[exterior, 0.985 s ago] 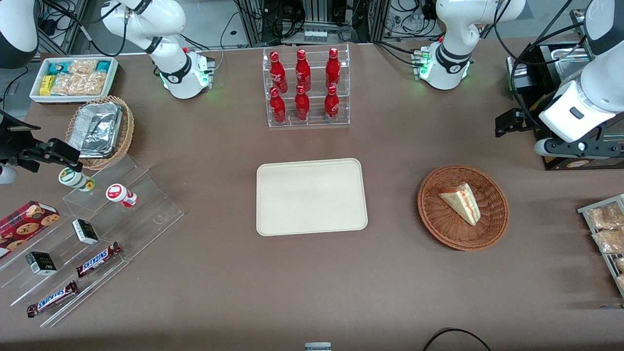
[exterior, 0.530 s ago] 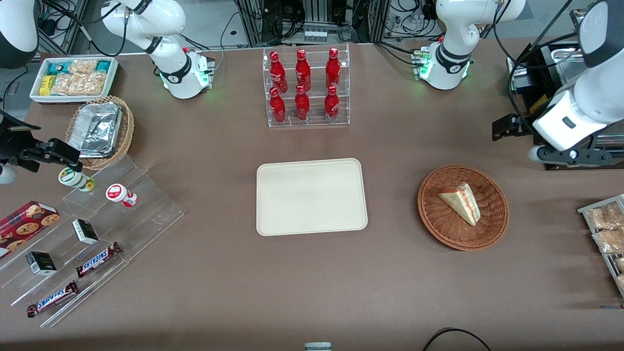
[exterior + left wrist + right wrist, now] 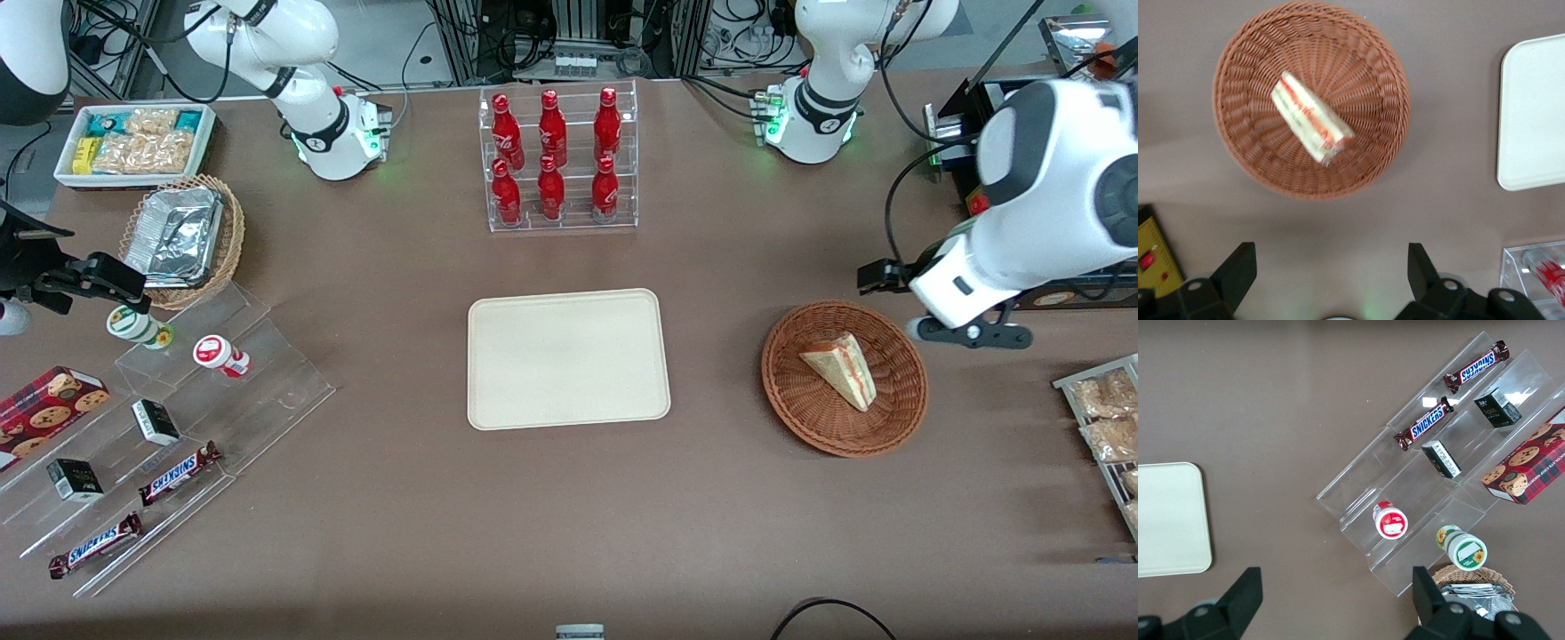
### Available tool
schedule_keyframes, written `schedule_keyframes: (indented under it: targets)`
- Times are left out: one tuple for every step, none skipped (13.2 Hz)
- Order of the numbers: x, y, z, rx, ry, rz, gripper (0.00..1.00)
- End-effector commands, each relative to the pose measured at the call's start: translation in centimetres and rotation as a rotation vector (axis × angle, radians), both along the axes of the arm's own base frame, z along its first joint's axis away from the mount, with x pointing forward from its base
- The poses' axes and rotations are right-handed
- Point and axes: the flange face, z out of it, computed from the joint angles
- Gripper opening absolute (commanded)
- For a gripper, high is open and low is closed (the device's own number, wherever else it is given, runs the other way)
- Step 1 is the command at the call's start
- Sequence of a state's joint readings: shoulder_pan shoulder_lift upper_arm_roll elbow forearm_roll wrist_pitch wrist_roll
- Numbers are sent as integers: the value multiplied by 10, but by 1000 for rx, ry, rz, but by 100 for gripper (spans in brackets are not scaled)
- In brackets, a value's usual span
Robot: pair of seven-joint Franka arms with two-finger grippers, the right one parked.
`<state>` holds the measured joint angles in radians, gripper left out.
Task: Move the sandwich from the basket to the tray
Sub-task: 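Move the left gripper over the sandwich in the wicker basket and lower it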
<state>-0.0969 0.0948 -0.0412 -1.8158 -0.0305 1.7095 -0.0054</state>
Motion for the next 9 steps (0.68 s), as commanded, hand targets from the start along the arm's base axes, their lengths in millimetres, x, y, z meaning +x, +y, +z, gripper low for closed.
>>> schedule_keyframes:
  targets:
    - [-13,-5,-31,17,-35,-8,100]
    - [-13,-5,-42,16,-45,-6,100]
    - [-13,-5,-55,14,-60,-4,100]
    - [-15,-2,-74,11,-89,6,100]
    - [-18,0,-94,10,-127,43,100]
    - [-23,3,-116,11,-163,99,100]
    - [-23,4,-130,12,-185,140,100]
    - [-22,4,-141,21,-168,191,100]
    - [-21,5,-142,26,-168,251,100]
